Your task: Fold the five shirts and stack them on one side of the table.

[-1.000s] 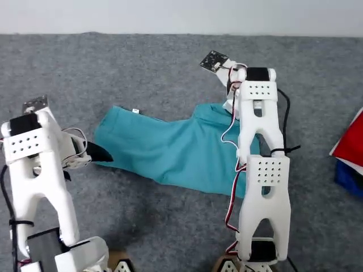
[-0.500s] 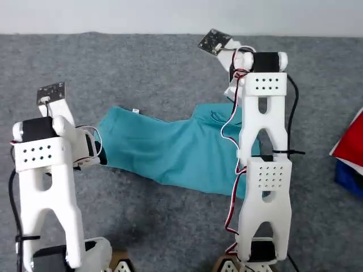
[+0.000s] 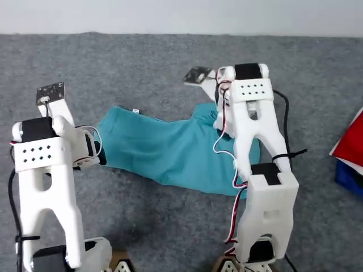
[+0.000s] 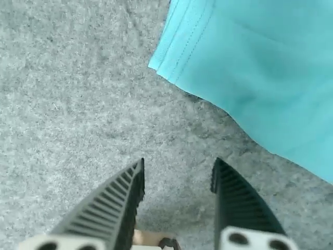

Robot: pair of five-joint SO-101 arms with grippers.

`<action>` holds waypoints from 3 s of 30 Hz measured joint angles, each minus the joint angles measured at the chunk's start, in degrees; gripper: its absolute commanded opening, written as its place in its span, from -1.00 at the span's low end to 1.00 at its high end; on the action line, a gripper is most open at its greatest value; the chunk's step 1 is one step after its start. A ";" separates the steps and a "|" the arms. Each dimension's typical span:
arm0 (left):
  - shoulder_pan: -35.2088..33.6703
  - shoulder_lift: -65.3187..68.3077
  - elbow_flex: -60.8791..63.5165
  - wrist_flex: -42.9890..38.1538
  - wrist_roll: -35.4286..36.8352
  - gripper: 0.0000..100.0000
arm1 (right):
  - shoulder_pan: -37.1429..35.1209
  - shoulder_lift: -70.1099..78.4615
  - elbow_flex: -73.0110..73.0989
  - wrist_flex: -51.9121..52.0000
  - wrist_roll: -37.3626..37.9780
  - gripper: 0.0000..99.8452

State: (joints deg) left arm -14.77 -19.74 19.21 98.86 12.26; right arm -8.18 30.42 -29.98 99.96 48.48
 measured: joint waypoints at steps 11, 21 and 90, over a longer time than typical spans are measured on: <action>0.00 0.00 0.00 0.00 0.00 -0.60 | 4.92 6.59 1.14 -12.66 -0.09 -0.98; 0.00 0.00 0.00 0.00 0.00 -0.60 | 5.27 8.18 1.14 -19.60 0.00 -0.98; -0.09 -0.35 4.31 0.00 0.00 -0.60 | 9.67 40.44 -43.52 -8.35 0.79 -0.98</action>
State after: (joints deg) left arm -14.86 -20.09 23.52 98.86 12.26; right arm 1.49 70.86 -73.49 91.60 49.27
